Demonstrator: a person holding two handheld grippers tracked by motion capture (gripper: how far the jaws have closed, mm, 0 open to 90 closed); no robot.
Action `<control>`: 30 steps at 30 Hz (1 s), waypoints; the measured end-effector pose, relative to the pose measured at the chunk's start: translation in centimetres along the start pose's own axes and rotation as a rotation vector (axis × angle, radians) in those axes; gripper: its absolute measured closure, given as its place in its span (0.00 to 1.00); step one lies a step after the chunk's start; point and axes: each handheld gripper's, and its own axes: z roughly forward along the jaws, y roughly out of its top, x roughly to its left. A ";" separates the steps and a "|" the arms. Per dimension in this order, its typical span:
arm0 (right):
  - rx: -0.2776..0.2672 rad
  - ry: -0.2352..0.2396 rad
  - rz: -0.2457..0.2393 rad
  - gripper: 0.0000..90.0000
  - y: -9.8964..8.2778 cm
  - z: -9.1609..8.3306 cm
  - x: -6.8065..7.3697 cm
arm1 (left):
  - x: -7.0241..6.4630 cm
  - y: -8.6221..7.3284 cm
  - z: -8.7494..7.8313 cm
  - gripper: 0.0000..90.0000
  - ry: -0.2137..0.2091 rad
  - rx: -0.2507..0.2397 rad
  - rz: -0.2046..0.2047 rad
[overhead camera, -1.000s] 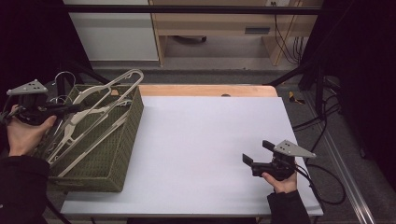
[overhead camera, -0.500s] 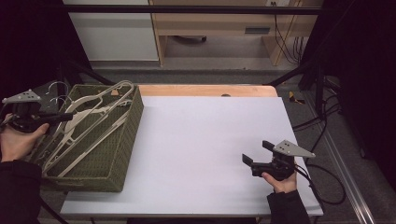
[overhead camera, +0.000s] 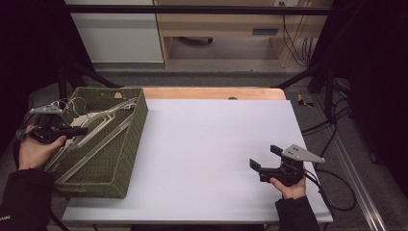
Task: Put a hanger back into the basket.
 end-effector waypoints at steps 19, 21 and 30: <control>0.002 0.002 0.004 0.05 0.0 0.0 0.0 | 1.7 -1.6 1.9 0.89 0.172 0.025 -0.147; -0.001 0.003 0.002 0.05 0.0 0.1 0.0 | 2.2 -2.0 1.8 0.86 0.216 0.046 -0.162; 0.007 0.002 0.006 0.05 -0.1 0.1 0.0 | 2.8 -3.1 0.9 0.79 0.281 0.017 -0.245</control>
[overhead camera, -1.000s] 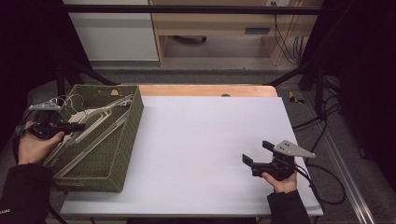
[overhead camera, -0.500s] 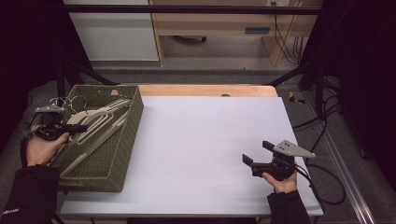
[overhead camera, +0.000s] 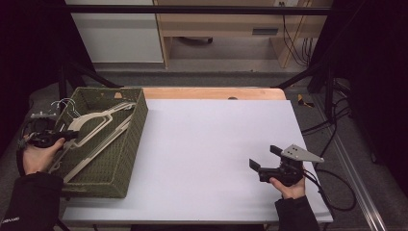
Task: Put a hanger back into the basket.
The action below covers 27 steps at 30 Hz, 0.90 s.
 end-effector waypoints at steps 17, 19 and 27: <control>-0.025 0.000 -0.004 0.04 0.2 -0.6 -0.4 | -7.5 -0.7 -5.4 0.34 -0.233 -0.367 0.110; -0.026 0.003 -0.004 0.03 0.2 -0.7 -0.4 | -8.7 -0.8 -5.7 0.28 -0.267 -0.401 0.128; -0.039 0.013 -0.008 0.03 0.3 -1.0 -0.6 | -14.1 -1.7 -5.4 0.07 -0.365 -0.435 0.226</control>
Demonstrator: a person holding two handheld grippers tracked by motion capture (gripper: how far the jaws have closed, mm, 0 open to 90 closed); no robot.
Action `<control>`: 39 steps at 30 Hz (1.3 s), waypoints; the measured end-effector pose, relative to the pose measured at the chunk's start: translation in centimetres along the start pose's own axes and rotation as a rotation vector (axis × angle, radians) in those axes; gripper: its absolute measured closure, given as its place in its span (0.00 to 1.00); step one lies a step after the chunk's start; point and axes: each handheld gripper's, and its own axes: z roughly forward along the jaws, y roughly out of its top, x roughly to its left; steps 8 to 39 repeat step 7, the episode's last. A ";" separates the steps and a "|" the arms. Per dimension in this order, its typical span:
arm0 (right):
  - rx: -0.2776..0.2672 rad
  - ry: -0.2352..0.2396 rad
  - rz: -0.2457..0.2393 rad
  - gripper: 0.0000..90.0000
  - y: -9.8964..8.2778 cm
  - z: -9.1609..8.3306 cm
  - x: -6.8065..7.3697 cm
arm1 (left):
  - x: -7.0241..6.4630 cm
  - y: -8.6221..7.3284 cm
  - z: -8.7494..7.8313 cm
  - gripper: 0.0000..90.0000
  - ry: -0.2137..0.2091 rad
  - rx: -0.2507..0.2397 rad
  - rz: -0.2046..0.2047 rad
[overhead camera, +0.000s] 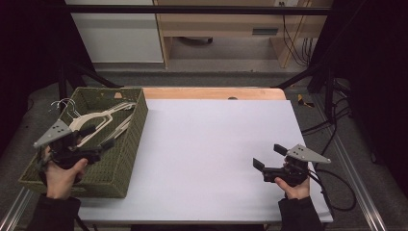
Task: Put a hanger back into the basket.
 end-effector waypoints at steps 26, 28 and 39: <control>-0.013 0.008 0.007 0.02 0.1 -0.3 -0.2 | -3.0 -1.0 1.5 0.06 -0.048 0.015 0.025; -0.013 0.008 0.007 0.02 0.1 -0.3 -0.2 | -3.0 -1.0 1.5 0.06 -0.048 0.015 0.025; -0.013 0.008 0.007 0.02 0.1 -0.3 -0.2 | -3.0 -1.0 1.5 0.06 -0.048 0.015 0.025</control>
